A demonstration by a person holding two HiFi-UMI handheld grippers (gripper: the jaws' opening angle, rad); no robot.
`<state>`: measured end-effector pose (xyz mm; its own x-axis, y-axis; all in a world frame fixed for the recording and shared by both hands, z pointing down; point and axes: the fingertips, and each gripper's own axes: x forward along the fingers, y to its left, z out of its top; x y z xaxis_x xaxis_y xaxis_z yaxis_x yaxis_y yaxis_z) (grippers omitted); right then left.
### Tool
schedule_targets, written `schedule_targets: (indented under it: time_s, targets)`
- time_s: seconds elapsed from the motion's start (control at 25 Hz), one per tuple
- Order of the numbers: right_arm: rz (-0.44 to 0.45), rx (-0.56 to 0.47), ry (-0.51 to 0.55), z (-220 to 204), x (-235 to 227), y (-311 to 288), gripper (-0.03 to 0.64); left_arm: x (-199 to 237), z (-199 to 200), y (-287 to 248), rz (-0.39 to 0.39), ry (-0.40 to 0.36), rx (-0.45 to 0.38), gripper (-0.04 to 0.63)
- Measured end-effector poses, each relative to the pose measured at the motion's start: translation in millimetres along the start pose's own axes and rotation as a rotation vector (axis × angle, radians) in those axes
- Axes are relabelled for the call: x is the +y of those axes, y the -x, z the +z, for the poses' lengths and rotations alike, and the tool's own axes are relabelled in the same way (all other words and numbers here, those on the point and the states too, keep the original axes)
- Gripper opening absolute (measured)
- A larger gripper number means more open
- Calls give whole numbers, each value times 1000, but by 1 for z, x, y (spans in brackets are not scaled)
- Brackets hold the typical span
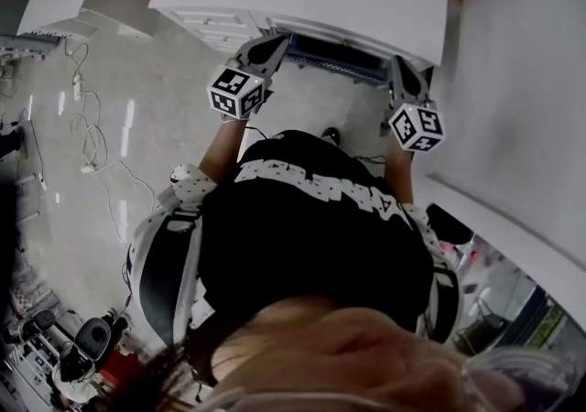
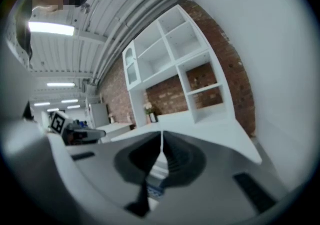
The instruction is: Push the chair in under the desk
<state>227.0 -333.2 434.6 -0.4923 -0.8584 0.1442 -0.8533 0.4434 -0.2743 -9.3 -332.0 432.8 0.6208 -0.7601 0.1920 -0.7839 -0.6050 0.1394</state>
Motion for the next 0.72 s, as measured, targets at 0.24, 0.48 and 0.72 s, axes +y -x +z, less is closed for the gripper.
schedule_targets:
  time_s: [0.24, 0.48, 0.72]
  targets:
    - [11, -6, 13, 5, 2, -1, 34, -10, -2, -3, -31, -45, 13, 36]
    - [19, -10, 14, 9, 4, -2, 31, -10, 1, -5, -31, -40, 3, 37]
    - [26, -20, 13, 14, 6, -3, 31, -6, 2, -3, -14, -44, -1, 37]
